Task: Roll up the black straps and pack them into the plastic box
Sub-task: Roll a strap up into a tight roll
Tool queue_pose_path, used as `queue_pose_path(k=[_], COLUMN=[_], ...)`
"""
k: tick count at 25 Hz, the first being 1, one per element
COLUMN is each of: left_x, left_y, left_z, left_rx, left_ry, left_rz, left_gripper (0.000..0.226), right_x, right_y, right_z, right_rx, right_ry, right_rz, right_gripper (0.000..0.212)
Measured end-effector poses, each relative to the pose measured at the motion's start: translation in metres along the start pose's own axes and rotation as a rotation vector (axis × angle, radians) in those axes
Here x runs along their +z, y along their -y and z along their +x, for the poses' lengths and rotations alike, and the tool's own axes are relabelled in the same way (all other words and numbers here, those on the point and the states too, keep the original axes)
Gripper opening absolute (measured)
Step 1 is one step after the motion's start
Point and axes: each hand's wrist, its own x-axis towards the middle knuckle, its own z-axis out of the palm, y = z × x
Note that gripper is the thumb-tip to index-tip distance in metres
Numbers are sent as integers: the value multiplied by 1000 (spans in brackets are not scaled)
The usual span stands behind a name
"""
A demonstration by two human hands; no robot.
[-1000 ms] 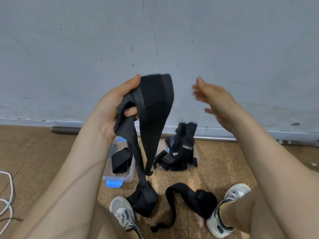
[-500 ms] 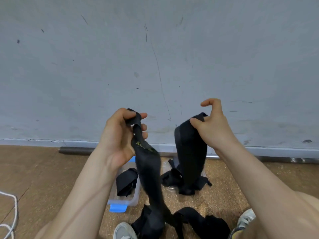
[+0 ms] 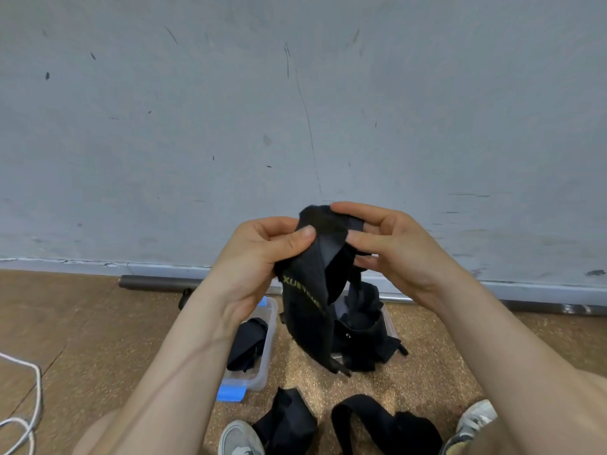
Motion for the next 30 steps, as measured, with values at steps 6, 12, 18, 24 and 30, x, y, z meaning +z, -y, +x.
queue_pose_path(k=[6, 12, 18, 24, 30], left_x=[6, 15, 20, 24, 25], left_y=[-3, 9, 12, 13, 18], left_z=[-5, -2, 1, 1, 2], left_rx=[99, 63, 71, 64, 56], left_ry=[-69, -163, -311, -402, -414], left_rz=[-165, -143, -102, -65, -86], left_gripper=[15, 19, 18, 13, 18], right_x=[1, 9, 12, 9, 11], right_y=[-5, -2, -2, -2, 4], right_z=[3, -1, 1, 1, -7], right_rx=[-79, -44, -60, -99, -114], right_ry=[-45, -58, -70, -38, -30], right_rz=[30, 166, 131, -22, -52], right_gripper=[83, 65, 68, 66, 63])
